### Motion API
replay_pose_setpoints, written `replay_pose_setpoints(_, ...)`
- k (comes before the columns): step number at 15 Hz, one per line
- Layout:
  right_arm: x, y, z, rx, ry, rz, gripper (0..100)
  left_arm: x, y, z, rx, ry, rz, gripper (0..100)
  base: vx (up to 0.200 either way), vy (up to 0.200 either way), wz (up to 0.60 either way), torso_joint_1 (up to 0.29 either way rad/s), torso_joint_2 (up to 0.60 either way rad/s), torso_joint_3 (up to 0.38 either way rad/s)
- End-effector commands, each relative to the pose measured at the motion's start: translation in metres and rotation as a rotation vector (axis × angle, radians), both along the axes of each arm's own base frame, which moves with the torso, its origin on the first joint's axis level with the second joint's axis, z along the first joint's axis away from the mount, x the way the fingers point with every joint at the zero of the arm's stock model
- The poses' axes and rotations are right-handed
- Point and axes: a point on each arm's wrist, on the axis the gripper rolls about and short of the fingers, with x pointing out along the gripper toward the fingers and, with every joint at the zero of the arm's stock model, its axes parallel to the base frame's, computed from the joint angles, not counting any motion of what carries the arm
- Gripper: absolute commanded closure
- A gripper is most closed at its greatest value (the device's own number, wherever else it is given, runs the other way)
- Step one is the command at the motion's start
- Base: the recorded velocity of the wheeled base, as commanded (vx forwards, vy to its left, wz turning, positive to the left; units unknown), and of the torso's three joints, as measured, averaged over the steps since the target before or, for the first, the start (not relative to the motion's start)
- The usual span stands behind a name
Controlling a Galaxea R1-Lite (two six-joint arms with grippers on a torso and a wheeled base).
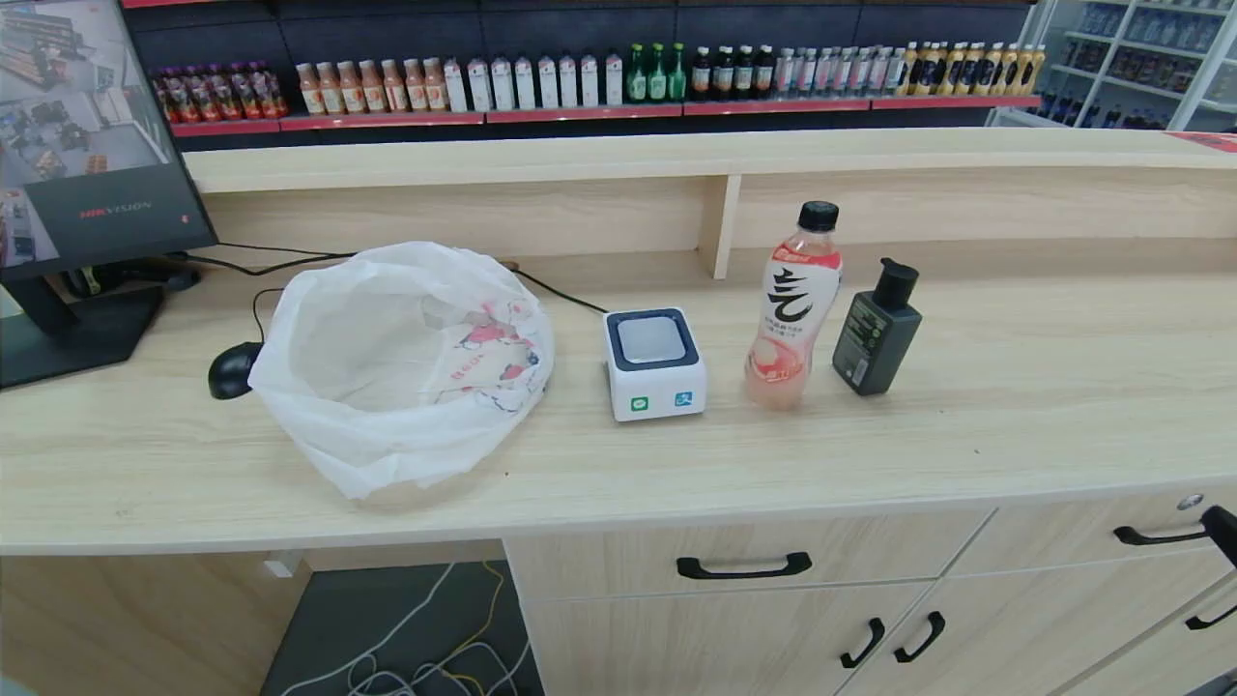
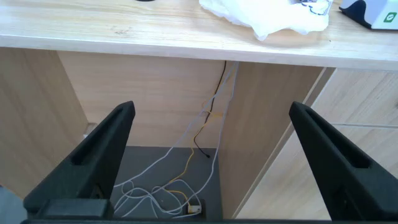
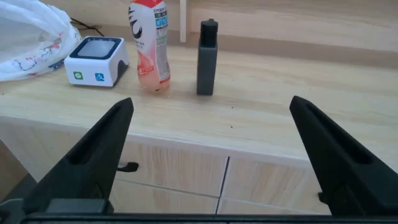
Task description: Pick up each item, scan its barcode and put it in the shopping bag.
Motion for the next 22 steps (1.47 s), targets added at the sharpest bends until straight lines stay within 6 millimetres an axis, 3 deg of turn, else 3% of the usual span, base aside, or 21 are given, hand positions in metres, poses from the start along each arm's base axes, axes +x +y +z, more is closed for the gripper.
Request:
replay_pose_setpoints(1, 0.031, 0.008, -0.008, -0.006, 0.089, 0.051, 0, 0.000, 0.000, 0.000, 0.000, 0.000, 0.001, 0, 0.000, 0.000, 0.00, 0.000, 0.00, 0.000)
replay_pose_setpoints(4, 0.066, 0.024, -0.010, -0.005, 0.057, 0.137, 0, 0.000, 0.000, 0.000, 0.000, 0.000, 0.001, 0, 0.000, 0.000, 0.00, 0.000, 0.00, 0.000)
replay_pose_setpoints(9, 0.102, 0.038, -0.004, 0.053, 0.032, 0.171, 0, 0.000, 0.000, 0.000, 0.000, 0.000, 0.001, 0, 0.000, 0.000, 0.00, 0.000, 0.00, 0.000)
replay_pose_setpoints(22, 0.144, 0.049, -0.015, 0.012, 0.064, 0.145, 0, 0.000, 0.000, 0.000, 0.000, 0.000, 0.001, 0, 0.000, 0.000, 0.00, 0.000, 0.00, 0.000)
